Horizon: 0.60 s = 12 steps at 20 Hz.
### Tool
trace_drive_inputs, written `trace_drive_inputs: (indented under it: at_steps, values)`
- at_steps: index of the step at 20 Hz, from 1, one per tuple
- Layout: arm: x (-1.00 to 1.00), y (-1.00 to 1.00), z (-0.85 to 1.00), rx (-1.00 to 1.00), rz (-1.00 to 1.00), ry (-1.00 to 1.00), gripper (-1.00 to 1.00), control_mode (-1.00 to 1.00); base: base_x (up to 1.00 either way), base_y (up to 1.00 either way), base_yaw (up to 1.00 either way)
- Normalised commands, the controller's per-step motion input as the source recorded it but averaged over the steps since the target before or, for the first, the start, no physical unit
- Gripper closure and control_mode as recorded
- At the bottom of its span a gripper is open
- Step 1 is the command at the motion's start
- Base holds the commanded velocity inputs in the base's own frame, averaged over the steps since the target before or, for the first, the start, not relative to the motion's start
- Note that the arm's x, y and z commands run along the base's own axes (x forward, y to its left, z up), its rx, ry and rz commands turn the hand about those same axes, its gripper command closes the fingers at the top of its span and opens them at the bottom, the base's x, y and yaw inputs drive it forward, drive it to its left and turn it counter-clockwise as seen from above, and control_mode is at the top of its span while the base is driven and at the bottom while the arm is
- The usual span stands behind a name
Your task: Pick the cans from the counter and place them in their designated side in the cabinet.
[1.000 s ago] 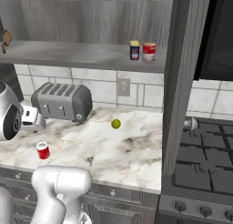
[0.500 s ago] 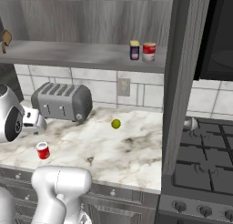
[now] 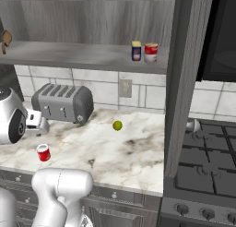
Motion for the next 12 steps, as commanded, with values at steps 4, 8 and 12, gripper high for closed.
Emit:
trace_drive_inputs:
  at_steps: [4, 8, 12]
  values:
    - [0.13, 0.00, -0.09, 0.00, 0.00, 0.00, -1.00, -1.00, 0.00, 0.00, 0.00]
    - [0.14, 0.01, -0.11, 0.00, 0.00, 0.00, -1.00, -1.00, 0.00, 0.00, 0.00]
    - [0.12, 0.03, -0.13, 0.00, 0.00, 0.00, -1.00, -1.00, 0.00, 0.00, 0.00]
